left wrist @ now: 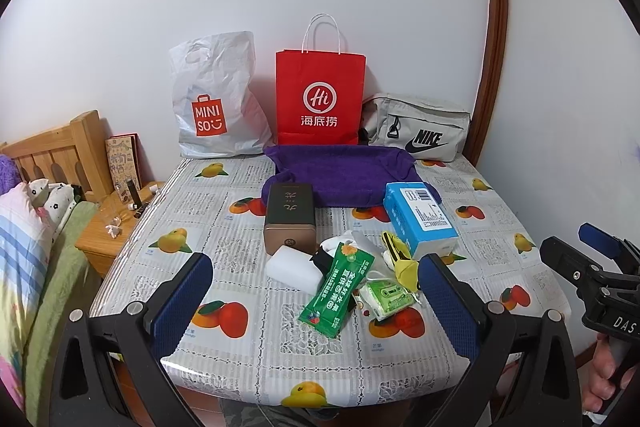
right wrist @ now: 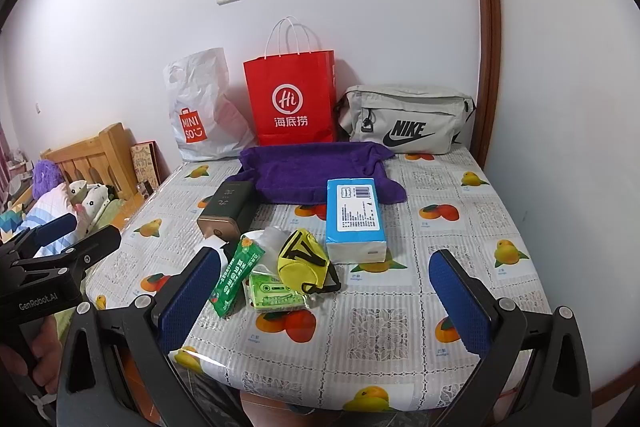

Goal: Organize soft objects

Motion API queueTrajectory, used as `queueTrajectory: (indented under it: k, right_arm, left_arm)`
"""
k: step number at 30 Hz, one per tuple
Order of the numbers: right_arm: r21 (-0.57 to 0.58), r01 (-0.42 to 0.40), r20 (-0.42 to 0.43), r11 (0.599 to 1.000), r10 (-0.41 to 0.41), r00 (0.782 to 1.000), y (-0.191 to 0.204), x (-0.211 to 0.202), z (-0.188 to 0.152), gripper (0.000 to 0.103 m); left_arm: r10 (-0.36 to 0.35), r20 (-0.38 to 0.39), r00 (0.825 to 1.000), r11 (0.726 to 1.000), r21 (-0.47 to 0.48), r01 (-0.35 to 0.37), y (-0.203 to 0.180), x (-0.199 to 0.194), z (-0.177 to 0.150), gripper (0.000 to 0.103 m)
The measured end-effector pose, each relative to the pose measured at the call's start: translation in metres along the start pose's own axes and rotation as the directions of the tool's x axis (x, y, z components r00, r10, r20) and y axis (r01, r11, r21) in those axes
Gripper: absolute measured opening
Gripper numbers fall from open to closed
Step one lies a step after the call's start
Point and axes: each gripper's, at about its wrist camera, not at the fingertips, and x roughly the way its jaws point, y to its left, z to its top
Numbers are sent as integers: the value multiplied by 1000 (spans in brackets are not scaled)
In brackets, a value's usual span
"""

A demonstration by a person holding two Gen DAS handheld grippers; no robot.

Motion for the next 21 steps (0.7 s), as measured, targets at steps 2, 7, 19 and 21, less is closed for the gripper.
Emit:
queueTrajectory:
  k: [2, 7, 19, 21]
  right_arm:
    - [0, -1, 1, 1000, 1, 1000, 0, 0, 0, 103]
    - [-1, -2, 1, 1000, 2, 1000, 0, 0, 1, 103]
    - [-5, -4, 7, 1000, 4, 1000, 2, -3, 0, 103]
    - [-5, -7, 7, 1000, 7, 1000, 3, -3, -1, 103]
  left_arm:
    - [1, 1, 1000, 1000, 1, -1, 0, 0, 0, 103]
    - [2, 0, 1000, 1000, 1, -2, 1, 0, 1, 103]
    - [-5, -2, 1000, 1000, -3, 5, 2, -1, -1, 103]
    - [-2, -2, 1000, 1000, -2, 2, 2, -1, -1, 103]
